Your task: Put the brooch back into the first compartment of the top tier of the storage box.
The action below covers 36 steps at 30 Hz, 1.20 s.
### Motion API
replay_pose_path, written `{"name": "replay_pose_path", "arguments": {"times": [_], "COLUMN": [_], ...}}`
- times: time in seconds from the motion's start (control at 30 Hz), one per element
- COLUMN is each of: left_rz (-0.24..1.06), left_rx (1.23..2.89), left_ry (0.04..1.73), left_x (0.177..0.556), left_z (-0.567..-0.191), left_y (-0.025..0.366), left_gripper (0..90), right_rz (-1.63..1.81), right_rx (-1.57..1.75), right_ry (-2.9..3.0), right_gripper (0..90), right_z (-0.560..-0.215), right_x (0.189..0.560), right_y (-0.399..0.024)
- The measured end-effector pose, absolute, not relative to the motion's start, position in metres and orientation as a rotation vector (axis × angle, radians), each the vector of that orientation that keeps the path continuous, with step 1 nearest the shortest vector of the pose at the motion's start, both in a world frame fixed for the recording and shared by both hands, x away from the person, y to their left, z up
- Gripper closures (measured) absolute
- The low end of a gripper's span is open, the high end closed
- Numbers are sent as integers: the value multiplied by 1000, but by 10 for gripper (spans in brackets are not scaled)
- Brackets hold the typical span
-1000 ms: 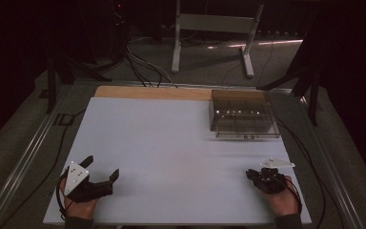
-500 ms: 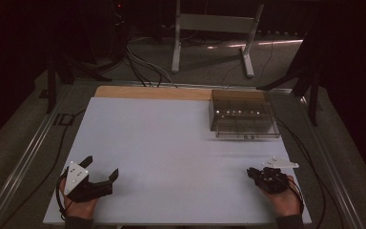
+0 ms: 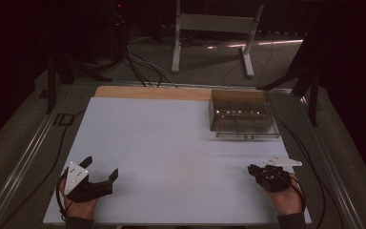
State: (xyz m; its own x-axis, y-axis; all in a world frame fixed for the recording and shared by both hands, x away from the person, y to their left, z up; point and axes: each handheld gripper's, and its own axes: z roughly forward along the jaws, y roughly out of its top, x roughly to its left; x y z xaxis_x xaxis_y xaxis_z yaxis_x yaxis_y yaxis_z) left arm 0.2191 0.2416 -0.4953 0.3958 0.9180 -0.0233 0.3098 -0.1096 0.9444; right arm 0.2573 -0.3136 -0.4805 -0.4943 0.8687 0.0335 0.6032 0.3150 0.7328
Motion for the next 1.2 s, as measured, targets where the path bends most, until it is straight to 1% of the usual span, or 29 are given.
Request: {"name": "replay_pose_path", "arguments": {"times": [0.4,1.2], "left_rz": [753,750], "left_rx": [1643,1649], "left_ry": [1102,1102], "left_x": [219,220], "left_z": [-495,-496], "left_y": [242,241], "left_gripper": [4,4], "right_rz": [1009,1061], "right_rx": [1287,1245], "right_ry": [2217,2173], "right_gripper": [822,823], "right_z": [-472,-444], "right_x": [261,274], "right_y": [-308,-303]}}
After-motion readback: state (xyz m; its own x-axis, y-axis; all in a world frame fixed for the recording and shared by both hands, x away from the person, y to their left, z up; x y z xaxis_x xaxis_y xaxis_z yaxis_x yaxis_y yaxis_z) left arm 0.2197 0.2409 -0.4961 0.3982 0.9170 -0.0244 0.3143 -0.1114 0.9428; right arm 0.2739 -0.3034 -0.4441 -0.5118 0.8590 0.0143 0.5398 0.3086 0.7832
